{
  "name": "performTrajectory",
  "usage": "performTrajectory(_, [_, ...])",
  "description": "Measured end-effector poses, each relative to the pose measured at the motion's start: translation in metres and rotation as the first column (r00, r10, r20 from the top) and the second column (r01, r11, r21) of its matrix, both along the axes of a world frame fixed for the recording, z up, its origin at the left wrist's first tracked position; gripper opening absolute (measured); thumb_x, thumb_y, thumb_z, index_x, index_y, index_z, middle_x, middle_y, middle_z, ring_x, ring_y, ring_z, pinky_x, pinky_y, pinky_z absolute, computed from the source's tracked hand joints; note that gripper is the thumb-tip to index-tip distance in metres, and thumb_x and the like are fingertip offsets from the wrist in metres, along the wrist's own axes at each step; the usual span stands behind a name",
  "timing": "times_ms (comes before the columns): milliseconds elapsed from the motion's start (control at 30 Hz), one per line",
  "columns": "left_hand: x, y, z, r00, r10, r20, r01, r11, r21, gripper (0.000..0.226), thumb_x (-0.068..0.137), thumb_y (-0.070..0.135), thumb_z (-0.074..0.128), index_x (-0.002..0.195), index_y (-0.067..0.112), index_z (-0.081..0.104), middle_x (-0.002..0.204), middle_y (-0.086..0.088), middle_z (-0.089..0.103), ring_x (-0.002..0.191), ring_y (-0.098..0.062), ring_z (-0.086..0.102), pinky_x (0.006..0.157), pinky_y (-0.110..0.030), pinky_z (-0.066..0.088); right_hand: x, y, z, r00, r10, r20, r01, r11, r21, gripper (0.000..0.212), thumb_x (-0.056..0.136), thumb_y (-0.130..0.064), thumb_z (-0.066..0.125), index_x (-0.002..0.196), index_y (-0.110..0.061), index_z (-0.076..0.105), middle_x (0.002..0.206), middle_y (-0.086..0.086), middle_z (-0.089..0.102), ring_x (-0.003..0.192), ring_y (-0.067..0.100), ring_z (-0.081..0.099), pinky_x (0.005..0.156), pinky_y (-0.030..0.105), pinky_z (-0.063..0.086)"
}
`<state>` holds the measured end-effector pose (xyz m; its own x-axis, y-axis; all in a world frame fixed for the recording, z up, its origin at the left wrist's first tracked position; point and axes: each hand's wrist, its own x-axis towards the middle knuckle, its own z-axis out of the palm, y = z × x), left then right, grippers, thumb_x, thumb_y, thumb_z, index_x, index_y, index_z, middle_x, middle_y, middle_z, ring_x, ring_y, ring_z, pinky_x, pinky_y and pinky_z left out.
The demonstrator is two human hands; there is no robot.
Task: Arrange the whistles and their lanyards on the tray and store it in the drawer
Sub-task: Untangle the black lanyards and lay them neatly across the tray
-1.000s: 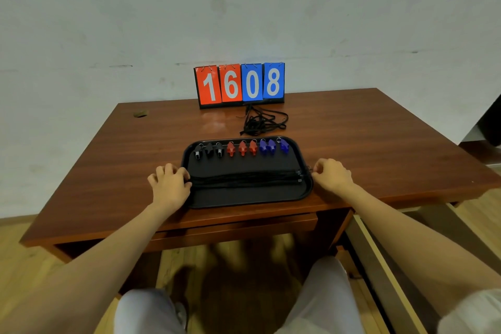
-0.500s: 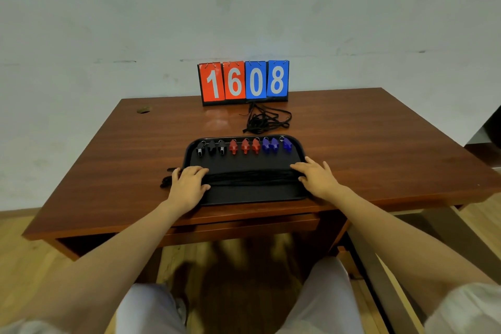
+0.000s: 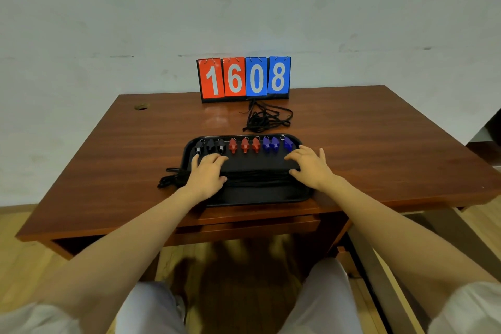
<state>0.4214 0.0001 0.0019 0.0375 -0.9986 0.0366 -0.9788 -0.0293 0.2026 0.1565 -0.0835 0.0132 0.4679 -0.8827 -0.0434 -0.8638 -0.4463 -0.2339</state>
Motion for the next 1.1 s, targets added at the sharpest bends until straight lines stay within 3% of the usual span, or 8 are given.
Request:
performTrajectory(267, [-0.025,-0.088,0.044,0.998,-0.066,-0.024,0.062,0.989,-0.136,0.041,0.092,0.022,0.053,0.133,0.017,0.049,0.139,-0.003,0.046,0.130,-0.023,0.040,0.111,-0.041,0.024,0.041,-0.069,0.040,0.992,0.032,0.121,-0.019,0.994,-0.104,0.035,0.093,-0.022,0.053,0.127,-0.020,0.056,0.133,0.003,0.053,0.128,0.023,0.044,0.108,0.046,0.031])
performTrajectory(400, [-0.019,-0.145,0.059,0.999,-0.034,-0.016,0.032,0.994,-0.105,0.037,0.094,0.022,0.050,0.130,0.015,0.052,0.135,-0.007,0.049,0.127,-0.025,0.042,0.107,-0.042,0.030,0.067,-0.123,0.052,0.989,0.022,0.146,-0.002,0.991,-0.132,0.032,0.093,-0.020,0.052,0.125,-0.018,0.058,0.130,0.005,0.056,0.118,0.024,0.052,0.101,0.043,0.043])
performTrajectory(500, [-0.005,-0.186,0.057,1.000,0.008,0.011,-0.008,0.999,-0.035,0.034,0.095,0.022,0.047,0.127,0.012,0.053,0.133,-0.009,0.050,0.124,-0.028,0.045,0.104,-0.043,0.033,0.086,-0.165,0.050,0.988,0.020,0.154,-0.009,0.998,-0.069,0.033,0.096,-0.017,0.045,0.127,-0.016,0.055,0.130,0.009,0.055,0.115,0.027,0.053,0.097,0.044,0.047])
performTrajectory(667, [0.021,-0.246,0.036,0.997,0.069,-0.028,-0.066,0.994,0.092,0.033,0.094,0.022,0.048,0.124,0.009,0.053,0.128,-0.013,0.050,0.118,-0.032,0.048,0.096,-0.046,0.041,0.127,-0.228,0.032,0.989,0.055,0.139,-0.059,0.998,0.019,0.037,0.099,-0.016,0.039,0.133,-0.015,0.051,0.133,0.010,0.054,0.118,0.028,0.051,0.099,0.042,0.046])
performTrajectory(800, [0.029,-0.279,0.007,0.996,0.074,-0.050,-0.067,0.990,0.123,0.042,0.095,0.024,0.049,0.134,0.009,0.043,0.131,-0.014,0.046,0.121,-0.034,0.045,0.096,-0.046,0.041,0.159,-0.260,0.012,0.988,0.110,0.112,-0.118,0.991,0.066,0.039,0.099,-0.016,0.042,0.138,-0.015,0.046,0.140,0.007,0.048,0.127,0.025,0.044,0.105,0.039,0.041])
performTrajectory(967, [0.035,-0.303,-0.018,0.995,0.057,-0.083,-0.052,0.997,0.062,0.032,0.095,0.026,0.050,0.124,0.016,0.056,0.121,-0.009,0.052,0.115,-0.030,0.045,0.092,-0.049,0.042,0.177,-0.279,-0.020,0.978,0.196,-0.077,-0.193,0.980,0.042,0.036,0.095,-0.013,0.048,0.131,-0.015,0.051,0.137,0.008,0.049,0.126,0.027,0.043,0.104,0.045,0.040])
performTrajectory(1100, [0.038,-0.309,-0.021,0.995,0.058,-0.087,-0.061,0.998,-0.028,0.019,0.094,0.021,0.049,0.105,0.012,0.062,0.106,-0.009,0.058,0.104,-0.029,0.051,0.082,-0.044,0.045,0.177,-0.281,-0.033,0.988,0.142,-0.064,-0.147,0.986,-0.080,0.028,0.097,-0.016,0.047,0.122,-0.019,0.060,0.133,0.001,0.053,0.132,0.022,0.037,0.113,0.058,0.016])
